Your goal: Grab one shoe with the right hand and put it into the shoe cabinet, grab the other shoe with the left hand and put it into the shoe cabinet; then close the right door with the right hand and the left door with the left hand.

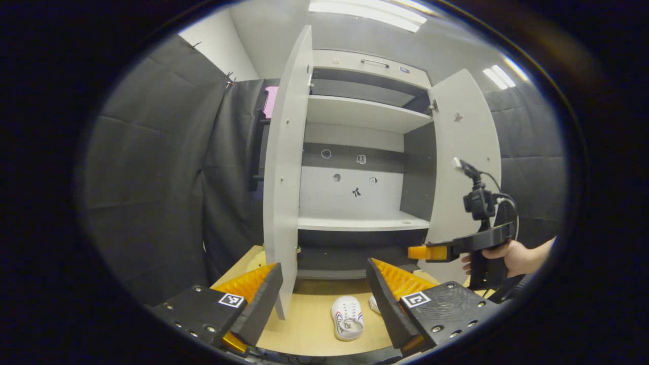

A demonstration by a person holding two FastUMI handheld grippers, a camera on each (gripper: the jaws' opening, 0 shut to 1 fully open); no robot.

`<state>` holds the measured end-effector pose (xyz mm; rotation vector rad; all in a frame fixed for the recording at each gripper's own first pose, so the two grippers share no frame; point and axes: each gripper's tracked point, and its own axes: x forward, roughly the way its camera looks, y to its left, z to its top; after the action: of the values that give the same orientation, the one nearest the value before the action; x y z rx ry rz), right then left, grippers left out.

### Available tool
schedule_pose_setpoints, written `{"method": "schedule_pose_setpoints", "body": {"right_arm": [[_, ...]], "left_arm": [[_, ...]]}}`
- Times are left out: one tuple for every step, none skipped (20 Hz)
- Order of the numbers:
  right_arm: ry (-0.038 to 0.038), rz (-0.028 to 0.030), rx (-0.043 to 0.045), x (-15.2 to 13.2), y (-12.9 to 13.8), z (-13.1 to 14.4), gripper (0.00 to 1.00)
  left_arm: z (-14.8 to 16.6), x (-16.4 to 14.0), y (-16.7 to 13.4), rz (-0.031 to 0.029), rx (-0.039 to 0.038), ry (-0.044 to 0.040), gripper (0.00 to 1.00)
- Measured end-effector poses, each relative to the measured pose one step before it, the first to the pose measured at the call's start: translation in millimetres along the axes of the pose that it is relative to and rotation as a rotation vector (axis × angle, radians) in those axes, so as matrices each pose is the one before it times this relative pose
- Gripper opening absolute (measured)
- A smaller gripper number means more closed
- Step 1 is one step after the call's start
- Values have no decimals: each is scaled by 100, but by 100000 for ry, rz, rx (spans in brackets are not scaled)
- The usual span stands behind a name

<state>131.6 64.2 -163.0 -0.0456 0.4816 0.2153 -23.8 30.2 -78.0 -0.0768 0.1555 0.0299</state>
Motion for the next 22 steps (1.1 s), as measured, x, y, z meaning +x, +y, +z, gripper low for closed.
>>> {"method": "schedule_pose_setpoints", "body": {"right_arm": [[2389, 66, 394, 909, -233, -1069, 93], [2757, 135, 913, 916, -57, -1326, 96], [3078, -271, 916, 749, -104, -1254, 96], [2467, -776, 1101, 823, -196, -1150, 96], [2171, -203, 1000, 672, -76, -1087, 93], [2042, -34, 669, 778, -56, -1125, 96], [2030, -99, 652, 596, -18, -888, 96], [1548, 535, 389, 676, 205, -816, 96], [1354, 551, -421, 558, 215, -636, 96], [812, 875, -1533, 578, 331, -601, 97], [868, 130, -2682, 657, 88, -560, 93], [1256, -1405, -3467, 628, -251, -735, 98], [936, -1252, -3554, 665, -175, -536, 98], [466, 678, -3101, 842, 255, -563, 99], [1710, 1409, -2330, 739, 317, -671, 98], [2935, -141, -2279, 714, -56, -969, 98], [2346, -626, -1831, 562, -170, -718, 99], [2900, -296, -915, 748, -13, -767, 99], [1732, 732, 510, 380, 175, -515, 99], [1586, 290, 1277, 331, 79, -367, 99], [1657, -423, 1405, 344, 93, -678, 95], [1213, -517, 1240, 354, 13, -548, 99]], "left_arm": [[-243, -93, 207, 631, 376, 532, 94], [-258, -169, 149, 573, 307, 609, 94], [-301, -221, 55, 291, 128, 660, 94], [-273, -128, 24, 138, -78, 612, 94], [-350, -161, 107, -46, -232, 531, 94], [-293, -174, 3, -94, -359, 494, 94], [-754, -38, -20, -278, -490, 1047, 94], [-691, -86, -103, -450, -27, 1692, 94], [-913, -154, 39, -218, 546, 1846, 94], [-604, 35, 60, -6, 685, 1535, 95], [-650, -32, -55, -358, 567, 1654, 95], [-513, -38, -174, -642, 334, 1545, 95], [-563, -232, -136, -454, 169, 1210, 96], [-220, -45, -73, -391, -104, 645, 96], [-277, -11, 71, -316, -314, 482, 95], [-276, 46, 69, -188, -216, 642, 95], [-391, -145, 62, 12, -76, 848, 97], [-279, -41, 246, 407, 118, 817, 95], [-305, -31, 275, 708, 201, 677, 95], [-211, -104, 233, 529, -33, 637, 95], [-348, -84, 213, 655, -257, 774, 95], [-271, -141, 206, 638, -556, 739, 95]]}}
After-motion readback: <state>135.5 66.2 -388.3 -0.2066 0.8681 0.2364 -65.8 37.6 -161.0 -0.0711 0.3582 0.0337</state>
